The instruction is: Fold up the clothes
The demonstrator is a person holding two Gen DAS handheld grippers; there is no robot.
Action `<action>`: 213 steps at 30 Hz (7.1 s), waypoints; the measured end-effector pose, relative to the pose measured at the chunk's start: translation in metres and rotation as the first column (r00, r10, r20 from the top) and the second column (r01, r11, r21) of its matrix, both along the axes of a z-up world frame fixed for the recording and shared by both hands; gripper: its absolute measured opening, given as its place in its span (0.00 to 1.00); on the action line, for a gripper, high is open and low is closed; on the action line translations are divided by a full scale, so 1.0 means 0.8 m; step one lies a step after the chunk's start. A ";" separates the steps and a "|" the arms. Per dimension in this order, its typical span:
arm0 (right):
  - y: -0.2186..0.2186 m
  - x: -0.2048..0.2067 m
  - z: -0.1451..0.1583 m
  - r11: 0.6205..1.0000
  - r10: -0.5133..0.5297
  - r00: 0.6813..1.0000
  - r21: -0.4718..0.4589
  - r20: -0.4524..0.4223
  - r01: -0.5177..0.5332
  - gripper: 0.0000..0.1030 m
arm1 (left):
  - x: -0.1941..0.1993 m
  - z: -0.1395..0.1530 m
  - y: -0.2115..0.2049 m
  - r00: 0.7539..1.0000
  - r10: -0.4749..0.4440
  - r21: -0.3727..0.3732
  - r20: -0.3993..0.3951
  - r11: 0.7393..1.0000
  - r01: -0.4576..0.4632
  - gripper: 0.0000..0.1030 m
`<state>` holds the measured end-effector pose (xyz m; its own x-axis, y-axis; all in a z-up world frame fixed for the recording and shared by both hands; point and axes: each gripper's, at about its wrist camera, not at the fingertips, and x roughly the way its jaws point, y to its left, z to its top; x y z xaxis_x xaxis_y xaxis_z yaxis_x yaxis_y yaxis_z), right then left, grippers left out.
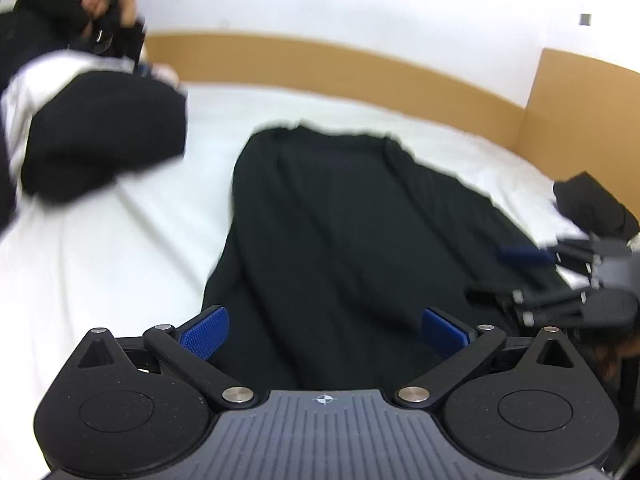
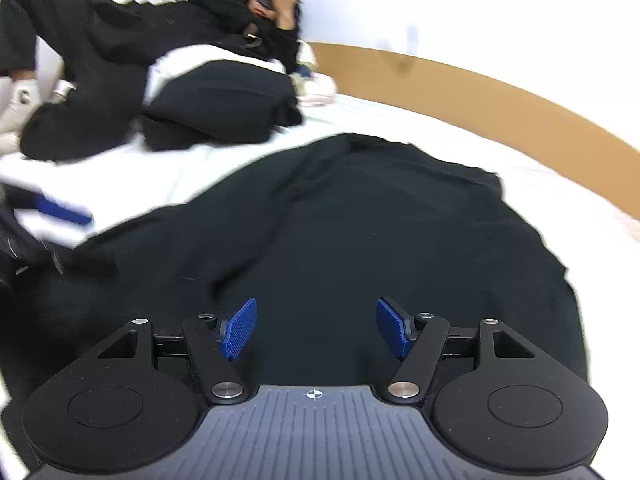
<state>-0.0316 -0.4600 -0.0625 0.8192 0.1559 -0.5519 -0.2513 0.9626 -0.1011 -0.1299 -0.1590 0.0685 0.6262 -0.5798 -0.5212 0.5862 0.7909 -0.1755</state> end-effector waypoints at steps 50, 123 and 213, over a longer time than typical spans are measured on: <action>-0.106 -0.041 -0.034 0.985 -0.139 0.984 0.084 -0.108 0.148 1.00 | 0.041 -0.063 -0.083 1.000 0.012 0.208 0.014 0.978 -0.014 1.00; -0.108 -0.040 -0.035 0.986 -0.137 0.985 0.084 -0.108 0.147 1.00 | 0.042 -0.064 -0.082 1.000 0.010 0.202 0.015 0.979 -0.013 1.00; -0.108 -0.041 -0.036 0.986 -0.137 0.985 0.084 -0.109 0.147 1.00 | 0.043 -0.065 -0.085 1.000 0.013 0.205 0.017 0.979 -0.016 1.00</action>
<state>-0.0643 -0.5461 -0.0910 0.7768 0.0955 -0.6225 -0.1157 0.9932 0.0080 -0.0958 -0.2267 0.0165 0.6426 -0.4521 -0.6186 0.5758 0.8176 0.0006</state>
